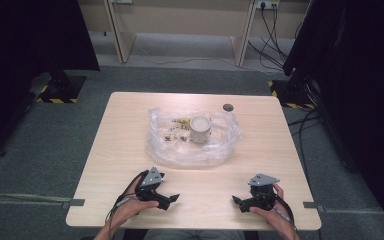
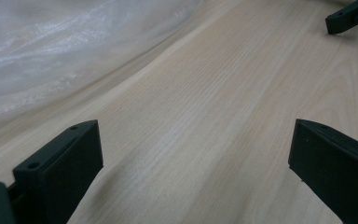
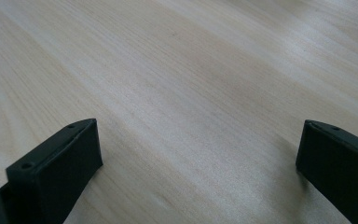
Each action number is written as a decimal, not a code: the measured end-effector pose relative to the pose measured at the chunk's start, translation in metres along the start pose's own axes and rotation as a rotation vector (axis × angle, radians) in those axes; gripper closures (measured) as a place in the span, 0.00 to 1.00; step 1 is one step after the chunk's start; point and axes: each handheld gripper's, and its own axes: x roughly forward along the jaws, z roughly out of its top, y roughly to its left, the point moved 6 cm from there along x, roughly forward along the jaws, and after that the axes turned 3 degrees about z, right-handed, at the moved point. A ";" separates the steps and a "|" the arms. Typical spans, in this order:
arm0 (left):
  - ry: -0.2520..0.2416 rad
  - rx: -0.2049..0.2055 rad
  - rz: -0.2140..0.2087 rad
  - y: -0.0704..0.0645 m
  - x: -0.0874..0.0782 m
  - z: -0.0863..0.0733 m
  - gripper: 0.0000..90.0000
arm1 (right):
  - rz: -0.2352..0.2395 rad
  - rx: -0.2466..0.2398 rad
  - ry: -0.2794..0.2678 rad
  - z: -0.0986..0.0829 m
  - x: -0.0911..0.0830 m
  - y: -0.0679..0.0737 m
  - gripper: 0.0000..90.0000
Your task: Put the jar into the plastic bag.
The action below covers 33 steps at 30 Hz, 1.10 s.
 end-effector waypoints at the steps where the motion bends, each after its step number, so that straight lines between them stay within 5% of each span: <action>1: 0.001 -0.004 0.003 0.001 -0.001 -0.001 0.03 | 0.000 0.000 0.000 0.000 0.000 0.000 0.00; 33: 0.017 -0.005 0.047 0.001 -0.020 -0.017 0.03 | -0.001 0.001 0.000 0.000 0.000 0.000 0.00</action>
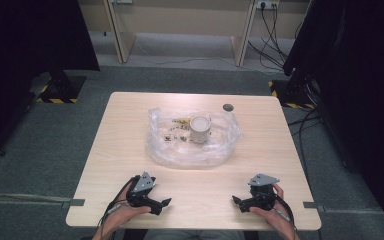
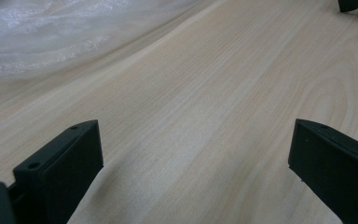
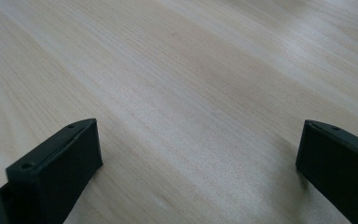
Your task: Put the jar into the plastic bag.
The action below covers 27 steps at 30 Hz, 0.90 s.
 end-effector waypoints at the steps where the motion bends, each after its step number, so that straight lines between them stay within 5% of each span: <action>1: 0.003 0.001 0.001 0.000 -0.001 -0.001 0.03 | 0.000 0.001 0.000 0.000 0.000 0.000 0.00; 27: 0.013 -0.006 -0.005 -0.004 -0.004 -0.004 0.03 | 0.000 0.000 0.000 0.000 0.000 0.000 0.00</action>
